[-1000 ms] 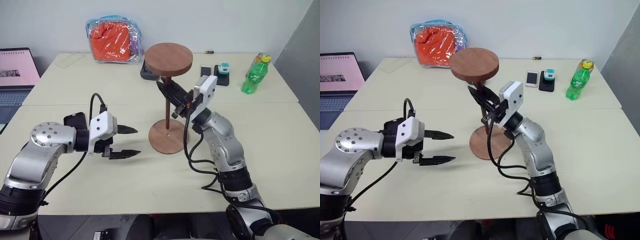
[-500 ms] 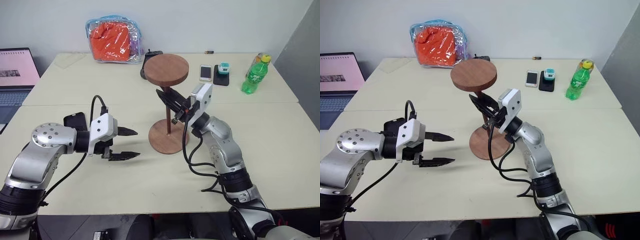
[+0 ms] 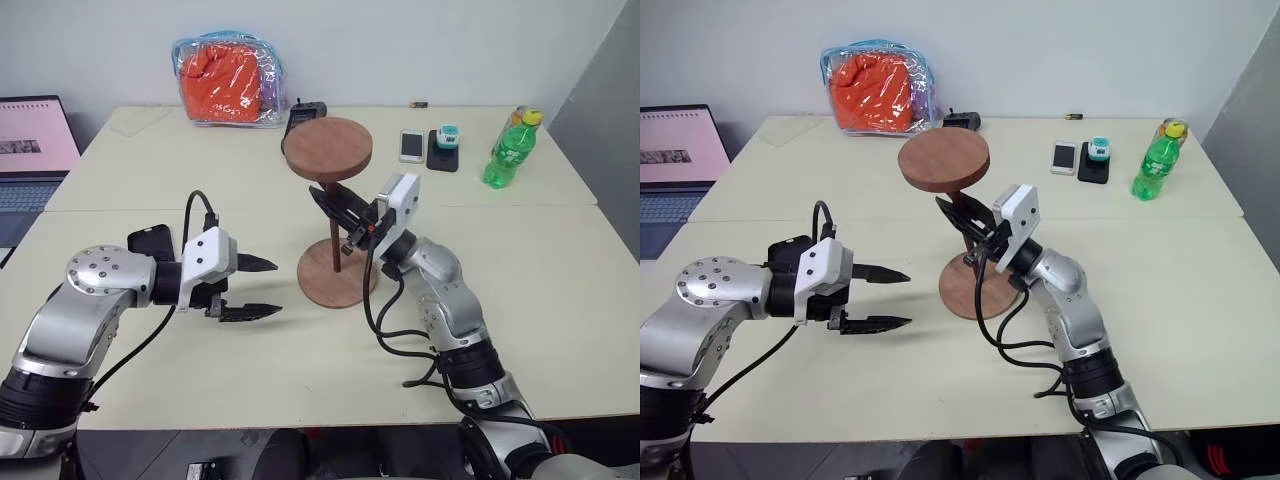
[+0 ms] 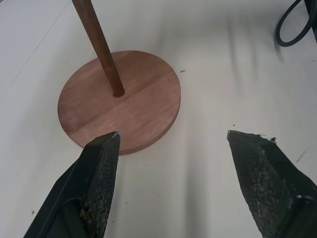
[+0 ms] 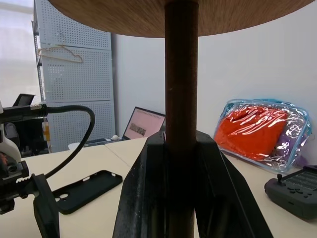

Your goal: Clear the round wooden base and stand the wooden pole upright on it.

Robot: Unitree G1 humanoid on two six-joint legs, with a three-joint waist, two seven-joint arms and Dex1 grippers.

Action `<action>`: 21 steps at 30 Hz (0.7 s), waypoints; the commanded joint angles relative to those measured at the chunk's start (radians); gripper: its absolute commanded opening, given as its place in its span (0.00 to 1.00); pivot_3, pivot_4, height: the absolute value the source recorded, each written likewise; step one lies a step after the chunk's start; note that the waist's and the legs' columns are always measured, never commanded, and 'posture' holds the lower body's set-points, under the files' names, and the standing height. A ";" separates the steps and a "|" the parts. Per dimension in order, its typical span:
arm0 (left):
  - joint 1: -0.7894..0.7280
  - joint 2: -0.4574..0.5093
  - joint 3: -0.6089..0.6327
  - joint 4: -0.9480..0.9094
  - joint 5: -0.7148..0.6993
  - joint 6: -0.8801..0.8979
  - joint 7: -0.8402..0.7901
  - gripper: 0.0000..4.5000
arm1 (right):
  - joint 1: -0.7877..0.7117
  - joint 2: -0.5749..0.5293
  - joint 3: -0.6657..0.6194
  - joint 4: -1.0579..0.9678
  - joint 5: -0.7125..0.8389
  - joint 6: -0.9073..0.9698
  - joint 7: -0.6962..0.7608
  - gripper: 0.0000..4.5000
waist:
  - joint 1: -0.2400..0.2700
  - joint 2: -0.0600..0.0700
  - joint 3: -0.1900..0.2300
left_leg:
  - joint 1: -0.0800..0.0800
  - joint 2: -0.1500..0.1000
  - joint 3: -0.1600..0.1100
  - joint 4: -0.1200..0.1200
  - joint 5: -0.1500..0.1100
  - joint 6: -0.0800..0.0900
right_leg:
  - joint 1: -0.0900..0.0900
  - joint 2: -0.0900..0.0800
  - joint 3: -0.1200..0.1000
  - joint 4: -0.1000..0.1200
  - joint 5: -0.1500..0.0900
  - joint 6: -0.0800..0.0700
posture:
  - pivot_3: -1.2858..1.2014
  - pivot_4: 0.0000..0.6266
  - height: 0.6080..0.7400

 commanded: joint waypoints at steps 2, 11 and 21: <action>-0.014 -0.001 0.002 0.002 0.003 -0.019 -0.002 0.80 | -0.005 0.007 -0.001 0.020 -0.014 -0.050 0.003 0.06 | 0.000 0.000 0.000 | 0.000 0.000 0.000 0.000 0.000 0.000 | 0.000 0.000 0.000 0.000 0.000 0.000 | 0.52 0.24 1.00; -0.018 0.001 0.001 0.008 0.005 -0.025 -0.003 0.80 | 0.005 -0.016 0.002 0.040 -0.016 -0.066 0.024 0.06 | 0.000 0.000 0.000 | 0.000 0.000 0.000 0.000 0.000 0.000 | 0.000 0.000 0.000 0.000 0.000 0.000 | 0.52 0.24 1.00; -0.018 0.004 0.002 0.012 0.006 -0.032 -0.006 0.80 | 0.020 -0.039 0.007 0.003 0.004 -0.025 0.052 0.06 | 0.001 0.000 0.000 | 0.000 0.000 0.000 0.000 0.000 0.000 | 0.000 0.000 0.000 0.000 0.000 0.000 | 0.52 0.24 1.00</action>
